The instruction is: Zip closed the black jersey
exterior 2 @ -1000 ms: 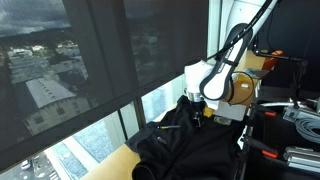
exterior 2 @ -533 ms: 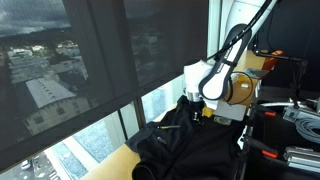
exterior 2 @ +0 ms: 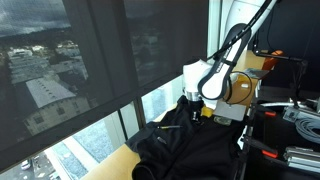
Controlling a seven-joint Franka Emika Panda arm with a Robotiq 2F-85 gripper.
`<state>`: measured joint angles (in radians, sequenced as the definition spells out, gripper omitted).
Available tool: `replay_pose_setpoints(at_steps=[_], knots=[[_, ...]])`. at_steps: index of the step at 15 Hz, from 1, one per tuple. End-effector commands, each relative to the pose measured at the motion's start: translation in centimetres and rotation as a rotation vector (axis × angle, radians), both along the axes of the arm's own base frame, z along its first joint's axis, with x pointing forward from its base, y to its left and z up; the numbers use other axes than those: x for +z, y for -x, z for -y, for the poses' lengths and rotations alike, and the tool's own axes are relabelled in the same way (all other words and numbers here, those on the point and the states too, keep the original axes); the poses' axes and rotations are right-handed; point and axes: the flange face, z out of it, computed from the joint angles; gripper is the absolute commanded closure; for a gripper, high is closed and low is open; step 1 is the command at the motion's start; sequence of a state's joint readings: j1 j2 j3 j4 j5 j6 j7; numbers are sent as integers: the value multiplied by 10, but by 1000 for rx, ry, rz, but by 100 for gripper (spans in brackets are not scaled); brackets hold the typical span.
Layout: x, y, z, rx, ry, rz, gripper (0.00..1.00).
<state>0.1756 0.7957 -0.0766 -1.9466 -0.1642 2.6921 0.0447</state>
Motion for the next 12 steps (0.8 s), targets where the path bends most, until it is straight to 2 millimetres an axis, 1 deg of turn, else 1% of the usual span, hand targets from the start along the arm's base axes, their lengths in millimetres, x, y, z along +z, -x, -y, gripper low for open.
replay_pose_setpoints(at_steps=[1,6,9,12], knots=[[12,-6,-25,38,6,6,98],[14,-4,-58,87,8,4,98],[17,0,-86,118,8,-6,98],[24,0,-117,120,1,1,98]])
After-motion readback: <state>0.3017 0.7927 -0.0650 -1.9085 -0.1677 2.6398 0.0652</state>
